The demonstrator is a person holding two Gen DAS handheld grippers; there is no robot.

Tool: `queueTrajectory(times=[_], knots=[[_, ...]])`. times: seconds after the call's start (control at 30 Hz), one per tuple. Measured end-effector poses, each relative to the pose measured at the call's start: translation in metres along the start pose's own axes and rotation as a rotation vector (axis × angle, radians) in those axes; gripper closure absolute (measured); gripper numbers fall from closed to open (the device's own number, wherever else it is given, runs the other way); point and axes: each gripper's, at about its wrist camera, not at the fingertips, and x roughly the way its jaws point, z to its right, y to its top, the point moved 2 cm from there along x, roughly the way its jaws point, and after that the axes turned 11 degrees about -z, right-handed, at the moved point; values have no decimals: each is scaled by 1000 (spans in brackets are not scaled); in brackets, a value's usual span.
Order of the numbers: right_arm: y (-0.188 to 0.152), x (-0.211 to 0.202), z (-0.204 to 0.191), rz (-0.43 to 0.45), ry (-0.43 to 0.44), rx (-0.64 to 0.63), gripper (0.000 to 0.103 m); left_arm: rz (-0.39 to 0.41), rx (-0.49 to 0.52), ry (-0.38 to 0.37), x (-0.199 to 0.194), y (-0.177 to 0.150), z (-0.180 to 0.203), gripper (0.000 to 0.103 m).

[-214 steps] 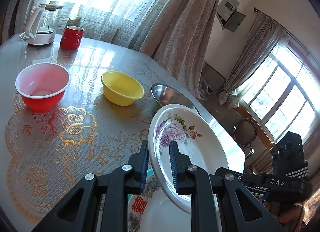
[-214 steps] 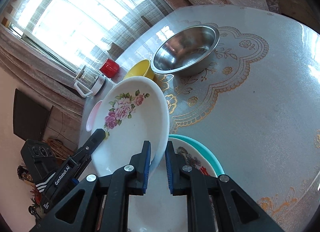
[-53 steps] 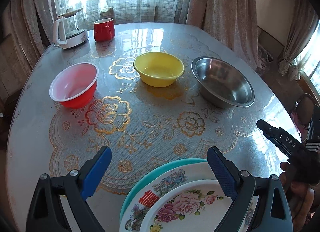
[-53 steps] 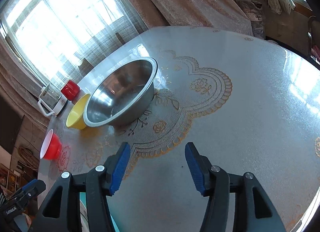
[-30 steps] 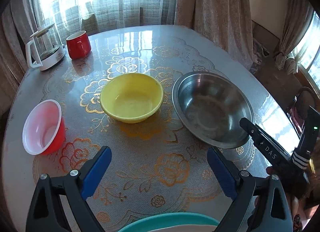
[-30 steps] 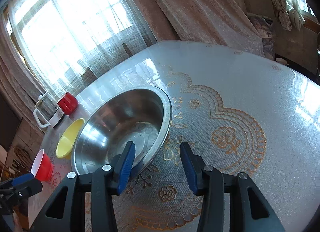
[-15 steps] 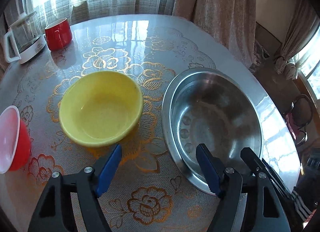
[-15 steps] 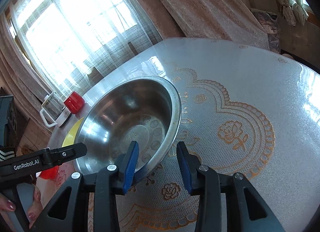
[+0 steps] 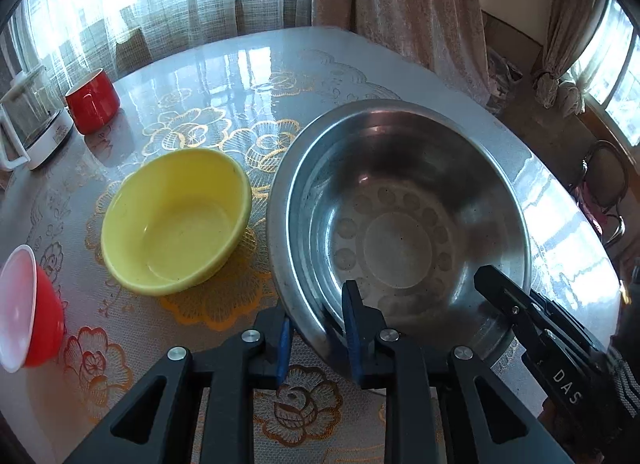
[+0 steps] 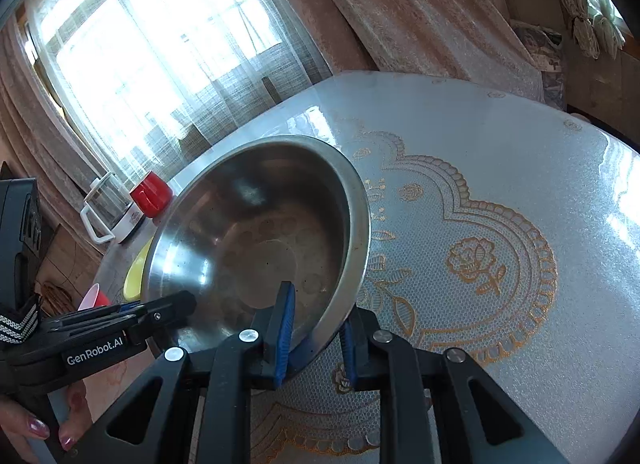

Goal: Organize plates and bowls
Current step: 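Lift the steel bowl with both grippers and carry it beside the plate stack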

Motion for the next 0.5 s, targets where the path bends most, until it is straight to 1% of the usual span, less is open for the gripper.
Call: queueTrajectory(times=[0.1, 0.33, 0.43, 0.5], knots=[[-7, -2, 1, -7, 11, 19, 83, 6, 32, 19, -8, -8, 4, 80], [-31, -15, 0, 7, 29, 53, 83, -39, 70, 19, -17, -27, 4, 79], [-40, -22, -3, 17, 28, 57, 83, -50, 73, 5, -23, -37, 4, 79], [-49, -27, -4, 19, 33, 65, 82, -44, 79, 7, -27, -46, 1, 79]])
